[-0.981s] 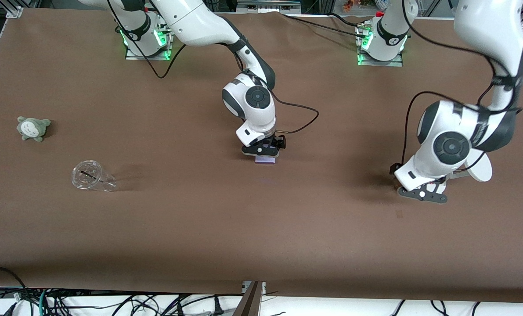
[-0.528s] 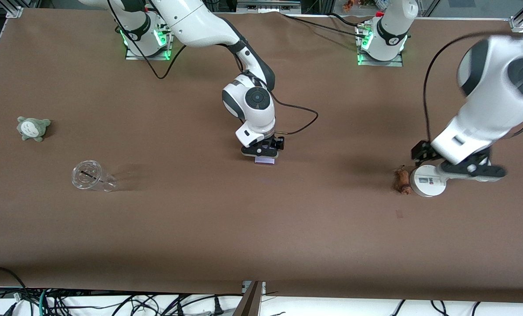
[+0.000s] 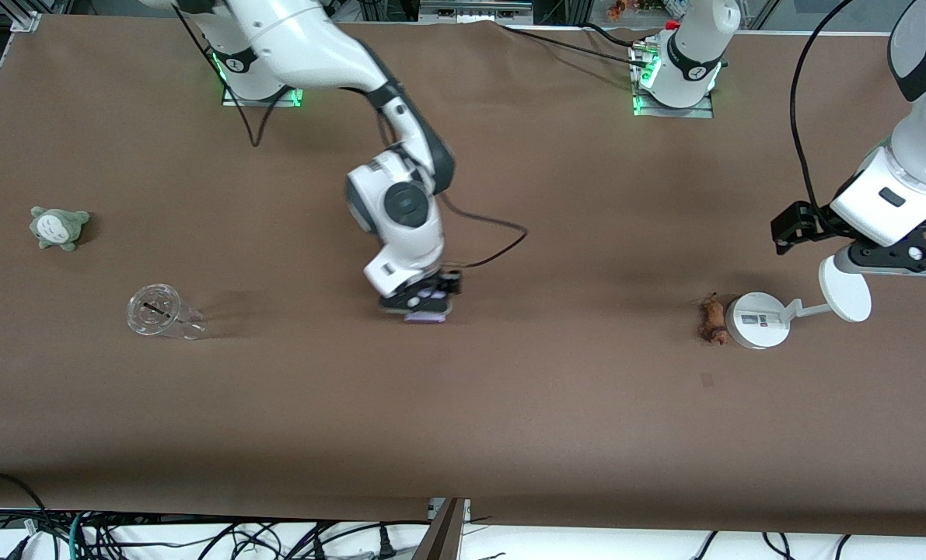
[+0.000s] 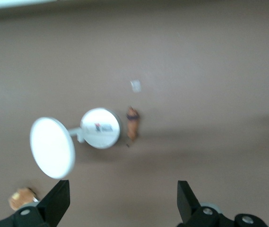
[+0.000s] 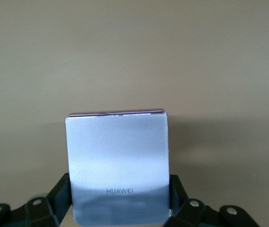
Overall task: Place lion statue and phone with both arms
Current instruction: 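Lift the phone box with the right gripper and carry it toward the cup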
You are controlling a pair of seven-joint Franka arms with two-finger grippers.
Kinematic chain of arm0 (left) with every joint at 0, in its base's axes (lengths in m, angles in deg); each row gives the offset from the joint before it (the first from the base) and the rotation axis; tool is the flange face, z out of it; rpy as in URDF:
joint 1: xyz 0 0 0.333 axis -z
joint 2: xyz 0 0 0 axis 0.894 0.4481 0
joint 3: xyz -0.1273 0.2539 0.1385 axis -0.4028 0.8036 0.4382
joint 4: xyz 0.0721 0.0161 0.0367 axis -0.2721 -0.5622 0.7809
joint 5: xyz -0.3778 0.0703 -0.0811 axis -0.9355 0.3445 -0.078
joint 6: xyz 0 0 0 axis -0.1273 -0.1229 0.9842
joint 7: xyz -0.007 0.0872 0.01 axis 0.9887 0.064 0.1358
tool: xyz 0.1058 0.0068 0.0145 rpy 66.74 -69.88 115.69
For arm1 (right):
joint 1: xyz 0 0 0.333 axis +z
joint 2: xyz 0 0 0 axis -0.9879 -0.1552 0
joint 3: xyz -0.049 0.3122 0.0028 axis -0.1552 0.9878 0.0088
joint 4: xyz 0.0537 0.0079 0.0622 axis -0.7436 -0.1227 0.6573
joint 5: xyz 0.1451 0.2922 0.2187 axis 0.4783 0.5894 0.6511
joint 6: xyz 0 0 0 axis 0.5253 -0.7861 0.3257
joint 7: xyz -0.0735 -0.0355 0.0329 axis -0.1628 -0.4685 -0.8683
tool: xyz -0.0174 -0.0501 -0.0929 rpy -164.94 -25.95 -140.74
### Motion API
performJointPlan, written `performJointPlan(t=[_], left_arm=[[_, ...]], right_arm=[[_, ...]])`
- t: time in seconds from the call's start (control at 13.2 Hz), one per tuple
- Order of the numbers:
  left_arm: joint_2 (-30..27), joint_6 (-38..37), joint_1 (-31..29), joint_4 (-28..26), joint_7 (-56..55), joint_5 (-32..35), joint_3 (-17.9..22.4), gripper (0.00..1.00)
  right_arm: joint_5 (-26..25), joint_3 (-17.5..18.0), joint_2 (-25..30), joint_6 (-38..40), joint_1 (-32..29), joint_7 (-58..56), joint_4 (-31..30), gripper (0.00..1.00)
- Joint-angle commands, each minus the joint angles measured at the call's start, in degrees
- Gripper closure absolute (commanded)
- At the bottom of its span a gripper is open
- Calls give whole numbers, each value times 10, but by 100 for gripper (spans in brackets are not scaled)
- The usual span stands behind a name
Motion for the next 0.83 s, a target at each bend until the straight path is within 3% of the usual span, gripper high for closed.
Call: performJointPlan(t=[0.0,0.3,0.75], left_arm=[[-31,-5,-14,-23,4,-33,-5,0],[-101,60,-29,-130,6,-33,-9,0],[-106,52,-32,-133,6,-30,-8,0]], right_arm=[[11,-13,34,49,-58,-95,-16,51],[12,-18,34,63,-140,-193,-31,54],[30,-16,26,57,-222,-245,-63,54]])
